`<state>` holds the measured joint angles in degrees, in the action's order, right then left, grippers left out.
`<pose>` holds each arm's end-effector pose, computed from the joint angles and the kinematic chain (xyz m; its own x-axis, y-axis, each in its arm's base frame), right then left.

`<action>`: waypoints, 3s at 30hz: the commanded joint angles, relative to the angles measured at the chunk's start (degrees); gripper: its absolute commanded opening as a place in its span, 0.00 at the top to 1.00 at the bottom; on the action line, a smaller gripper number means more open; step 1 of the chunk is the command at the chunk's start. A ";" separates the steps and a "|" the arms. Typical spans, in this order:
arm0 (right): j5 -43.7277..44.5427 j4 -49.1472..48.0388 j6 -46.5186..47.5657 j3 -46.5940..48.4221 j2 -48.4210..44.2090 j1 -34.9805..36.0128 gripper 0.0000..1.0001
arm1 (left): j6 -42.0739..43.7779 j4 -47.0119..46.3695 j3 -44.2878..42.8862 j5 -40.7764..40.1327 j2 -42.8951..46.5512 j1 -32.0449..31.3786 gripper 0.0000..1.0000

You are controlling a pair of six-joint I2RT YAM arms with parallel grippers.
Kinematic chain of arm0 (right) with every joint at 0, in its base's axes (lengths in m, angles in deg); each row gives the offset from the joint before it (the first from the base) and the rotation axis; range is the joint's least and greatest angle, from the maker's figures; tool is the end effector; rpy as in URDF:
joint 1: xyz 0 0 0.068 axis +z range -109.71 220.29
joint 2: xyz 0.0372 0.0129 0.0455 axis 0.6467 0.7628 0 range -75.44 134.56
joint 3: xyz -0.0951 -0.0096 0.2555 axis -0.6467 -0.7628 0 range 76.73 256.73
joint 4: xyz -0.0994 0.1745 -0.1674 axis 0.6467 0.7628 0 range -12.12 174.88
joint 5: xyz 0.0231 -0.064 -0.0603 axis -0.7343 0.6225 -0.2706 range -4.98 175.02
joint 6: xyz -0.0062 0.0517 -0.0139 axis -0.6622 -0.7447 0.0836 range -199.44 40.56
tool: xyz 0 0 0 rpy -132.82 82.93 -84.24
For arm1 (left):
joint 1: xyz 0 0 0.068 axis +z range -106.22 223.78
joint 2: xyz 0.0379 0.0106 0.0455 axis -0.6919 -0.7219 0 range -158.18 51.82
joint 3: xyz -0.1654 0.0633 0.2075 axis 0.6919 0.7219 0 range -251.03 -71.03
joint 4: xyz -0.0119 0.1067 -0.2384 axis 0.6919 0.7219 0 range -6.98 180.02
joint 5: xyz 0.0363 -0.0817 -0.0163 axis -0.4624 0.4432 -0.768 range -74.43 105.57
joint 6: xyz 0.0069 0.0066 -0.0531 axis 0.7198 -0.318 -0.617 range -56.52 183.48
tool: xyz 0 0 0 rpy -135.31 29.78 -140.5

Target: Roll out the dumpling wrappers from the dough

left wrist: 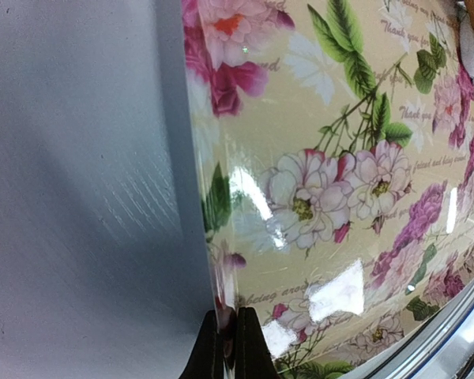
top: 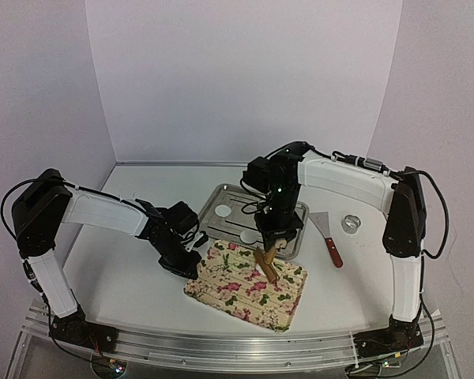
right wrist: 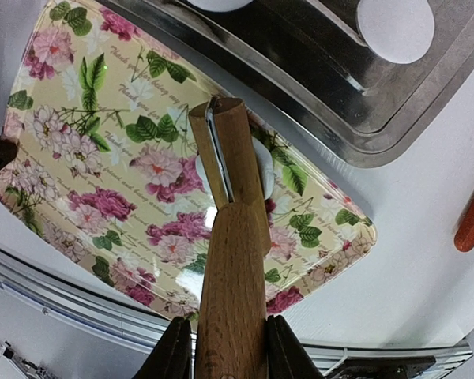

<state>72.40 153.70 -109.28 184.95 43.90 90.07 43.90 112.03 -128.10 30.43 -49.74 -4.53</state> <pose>0.2569 0.3159 0.2466 -0.9338 -0.3523 0.0624 -0.3320 0.9183 0.2158 0.2064 -0.2454 0.1394 -0.8590 0.4774 -0.1851 0.5120 0.7944 -0.3268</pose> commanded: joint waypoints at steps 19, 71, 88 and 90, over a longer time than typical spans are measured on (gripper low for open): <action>-16.14 -4.41 0.66 -4.93 13.08 3.63 1.00 | -0.29 -2.38 -0.20 1.35 -1.19 -0.21 1.00; -0.82 10.31 2.12 8.66 -7.32 5.03 1.00 | -1.65 4.52 -2.69 -0.23 6.74 1.64 0.64; 15.27 18.53 19.78 19.71 3.67 5.04 1.00 | -26.52 13.30 3.85 6.61 9.63 1.64 0.41; 15.58 18.43 19.62 18.74 3.31 5.04 1.00 | -26.23 12.59 3.93 8.26 8.31 1.64 0.41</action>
<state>83.34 154.71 -92.34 203.36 50.44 95.19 20.91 124.16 -124.59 35.36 -40.10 -3.02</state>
